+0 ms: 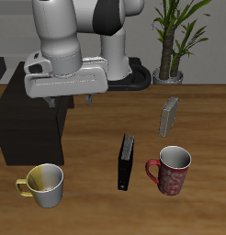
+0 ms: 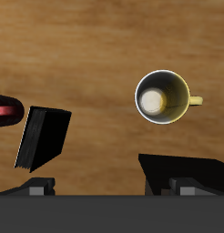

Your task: Place the white-yellow mug on top of the shelf

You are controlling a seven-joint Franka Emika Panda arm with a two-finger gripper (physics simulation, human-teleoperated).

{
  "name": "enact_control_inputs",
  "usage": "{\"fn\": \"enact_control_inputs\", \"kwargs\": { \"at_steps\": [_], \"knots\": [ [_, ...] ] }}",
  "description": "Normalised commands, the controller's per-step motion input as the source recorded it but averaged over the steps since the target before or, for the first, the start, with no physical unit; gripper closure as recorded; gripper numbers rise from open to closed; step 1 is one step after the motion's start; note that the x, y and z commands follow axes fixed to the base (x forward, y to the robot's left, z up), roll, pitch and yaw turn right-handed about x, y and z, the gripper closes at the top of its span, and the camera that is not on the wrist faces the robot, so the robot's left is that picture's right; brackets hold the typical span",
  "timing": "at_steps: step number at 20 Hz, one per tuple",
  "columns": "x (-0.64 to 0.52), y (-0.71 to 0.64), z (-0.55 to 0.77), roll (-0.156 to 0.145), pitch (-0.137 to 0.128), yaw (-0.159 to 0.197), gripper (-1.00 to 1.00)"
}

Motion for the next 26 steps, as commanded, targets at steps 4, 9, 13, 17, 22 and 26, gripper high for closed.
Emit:
{"fn": "enact_control_inputs", "kwargs": {
  "at_steps": [4,9,13,17,22,26],
  "knots": [
    [0.19,-0.2,0.03,-0.027,-0.073,0.003,-1.0],
    [0.22,-0.12,-0.11,-0.023,-0.023,-0.02,-1.0],
    [0.29,-0.13,-0.22,-0.057,-0.026,-0.034,-1.0],
    [0.26,-0.02,-0.36,-0.027,0.011,-0.015,-1.0],
    [0.13,0.08,-0.29,-0.026,-0.001,-0.026,-1.0],
    [0.1,0.04,-0.25,-0.012,0.009,-0.002,-1.0]
  ]
}}
